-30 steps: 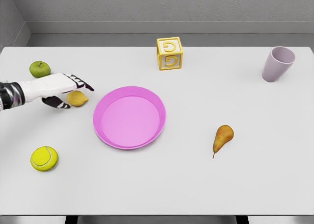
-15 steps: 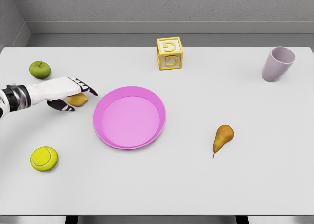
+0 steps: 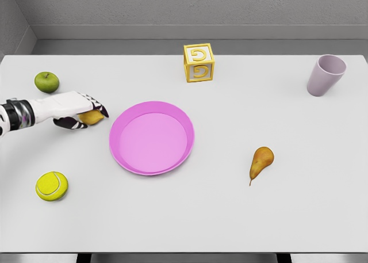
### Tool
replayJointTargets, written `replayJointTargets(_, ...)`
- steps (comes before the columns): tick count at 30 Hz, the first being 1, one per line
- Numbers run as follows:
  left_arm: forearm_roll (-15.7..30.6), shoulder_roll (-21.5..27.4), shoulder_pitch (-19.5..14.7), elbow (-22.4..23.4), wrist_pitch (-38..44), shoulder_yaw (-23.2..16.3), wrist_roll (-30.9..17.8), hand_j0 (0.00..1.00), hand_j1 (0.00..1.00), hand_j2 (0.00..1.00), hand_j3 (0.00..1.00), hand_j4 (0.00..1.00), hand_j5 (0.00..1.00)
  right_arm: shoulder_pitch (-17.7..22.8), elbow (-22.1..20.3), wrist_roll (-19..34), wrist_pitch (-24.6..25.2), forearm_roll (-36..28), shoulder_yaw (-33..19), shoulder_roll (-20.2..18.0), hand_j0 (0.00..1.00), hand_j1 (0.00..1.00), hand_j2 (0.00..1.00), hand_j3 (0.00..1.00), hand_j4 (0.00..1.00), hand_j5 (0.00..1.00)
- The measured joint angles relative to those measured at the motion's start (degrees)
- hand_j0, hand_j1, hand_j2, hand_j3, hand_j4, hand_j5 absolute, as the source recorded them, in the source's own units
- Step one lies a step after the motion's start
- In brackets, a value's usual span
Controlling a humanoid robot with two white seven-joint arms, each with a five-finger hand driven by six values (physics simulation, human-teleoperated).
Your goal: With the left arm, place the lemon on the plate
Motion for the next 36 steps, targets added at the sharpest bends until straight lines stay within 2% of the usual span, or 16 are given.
replayJointTargets(5,0.13,-0.01,0.00,-0.12,0.06,-0.18,-0.01,0.60,0.60,0.60,0.60,0.60,0.60,0.00,-0.01,0.00,0.00,-0.01,0.00,0.00,1.00,1.00,1.00,1.00,1.00,1.00)
replayJointTargets(6,0.11,0.01,0.00,-0.20,0.04,-0.18,-0.03,0.57,0.57,0.57,0.57,0.57,0.57,0.00,-0.01,0.00,0.00,0.00,0.00,0.00,1.00,1.00,1.00,1.00,1.00,1.00)
replayJointTargets(9,0.21,0.03,0.00,-0.51,-0.01,-0.08,-0.06,0.57,0.57,0.57,0.57,0.57,0.57,0.00,-0.01,0.00,0.00,0.00,0.00,0.00,1.00,1.00,1.00,1.00,1.00,1.00)
replayJointTargets(11,0.33,0.04,0.00,-0.74,-0.02,0.10,-0.07,0.52,0.52,0.52,0.52,0.52,0.52,0.00,0.00,-0.01,0.00,-0.02,0.00,0.00,1.00,1.00,1.00,1.00,1.00,1.00)
replayJointTargets(22,0.56,0.20,0.00,-1.71,-0.04,0.71,-0.09,0.47,0.47,0.47,0.47,0.47,0.47,0.00,0.00,0.00,0.00,0.01,0.00,0.00,1.00,1.00,1.00,1.00,1.00,1.00)
replayJointTargets(32,0.87,0.48,0.26,-7.60,-0.04,2.13,-0.28,0.48,0.48,0.48,0.48,0.48,0.48,0.00,0.00,0.00,0.00,-0.01,0.00,0.00,1.00,1.00,1.00,1.00,1.00,1.00)
replayJointTargets(36,0.89,0.51,0.97,-11.70,-0.06,2.97,-1.19,0.48,0.48,0.48,0.48,0.48,0.48,0.00,0.00,0.00,0.00,0.00,0.00,0.00,1.00,1.00,1.00,1.00,1.00,1.00)
